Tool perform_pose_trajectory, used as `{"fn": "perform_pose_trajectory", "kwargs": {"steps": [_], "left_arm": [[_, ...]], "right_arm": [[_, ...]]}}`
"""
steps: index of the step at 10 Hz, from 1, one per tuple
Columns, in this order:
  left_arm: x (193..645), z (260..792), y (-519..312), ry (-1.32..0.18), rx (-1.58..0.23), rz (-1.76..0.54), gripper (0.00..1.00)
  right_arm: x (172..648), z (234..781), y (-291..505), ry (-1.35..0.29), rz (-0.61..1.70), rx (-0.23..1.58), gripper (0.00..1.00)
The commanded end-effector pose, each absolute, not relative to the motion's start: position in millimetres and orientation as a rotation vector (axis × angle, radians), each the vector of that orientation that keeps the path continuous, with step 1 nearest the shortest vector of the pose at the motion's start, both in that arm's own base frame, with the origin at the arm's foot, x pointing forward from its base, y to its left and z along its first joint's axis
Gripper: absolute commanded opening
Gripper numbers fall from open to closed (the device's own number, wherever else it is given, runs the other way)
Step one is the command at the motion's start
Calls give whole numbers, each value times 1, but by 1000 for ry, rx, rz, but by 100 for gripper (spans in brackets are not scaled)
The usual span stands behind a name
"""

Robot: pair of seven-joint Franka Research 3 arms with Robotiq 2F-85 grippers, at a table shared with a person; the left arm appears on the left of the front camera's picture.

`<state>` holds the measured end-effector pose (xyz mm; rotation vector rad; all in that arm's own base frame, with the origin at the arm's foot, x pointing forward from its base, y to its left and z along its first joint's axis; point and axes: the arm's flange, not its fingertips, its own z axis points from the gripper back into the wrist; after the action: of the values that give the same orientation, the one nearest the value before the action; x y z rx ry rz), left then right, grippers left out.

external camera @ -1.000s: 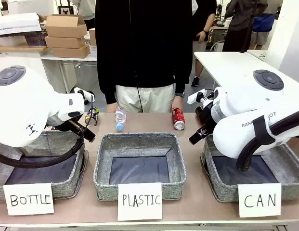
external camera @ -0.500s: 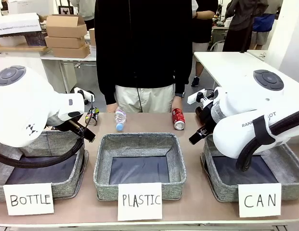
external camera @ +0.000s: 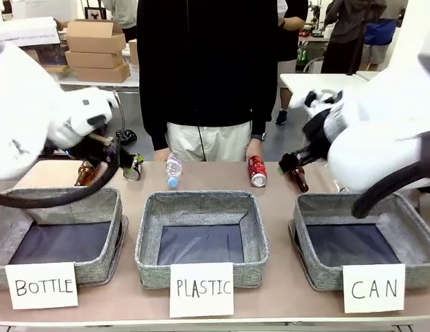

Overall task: Sort the can waste into the basket.
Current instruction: Pick up the can waste from the table and place it in the right Fabric basket.

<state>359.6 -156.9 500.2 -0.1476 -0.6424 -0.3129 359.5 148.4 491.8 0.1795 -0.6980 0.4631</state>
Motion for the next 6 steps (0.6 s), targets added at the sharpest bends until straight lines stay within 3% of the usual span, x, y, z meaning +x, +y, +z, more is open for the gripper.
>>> {"fn": "perform_pose_trajectory", "kwargs": {"steps": [1,2,3,4,5,6], "left_arm": [[290,520,-144,-736,-278,-376,100],[274,514,-143,-719,-336,-484,100],[332,539,-161,-700,-212,-316,100],[332,539,-161,-700,-212,-316,100],[304,568,-168,-737,-276,-375,100],[316,568,-167,-572,-508,-326,100]], "right_arm": [[282,504,112,-704,505,254,100],[261,497,107,-713,497,188,100],[338,526,138,-719,465,218,100],[338,526,138,-719,465,218,100],[312,552,129,-728,478,229,100],[328,558,129,-618,427,593,100]]}}
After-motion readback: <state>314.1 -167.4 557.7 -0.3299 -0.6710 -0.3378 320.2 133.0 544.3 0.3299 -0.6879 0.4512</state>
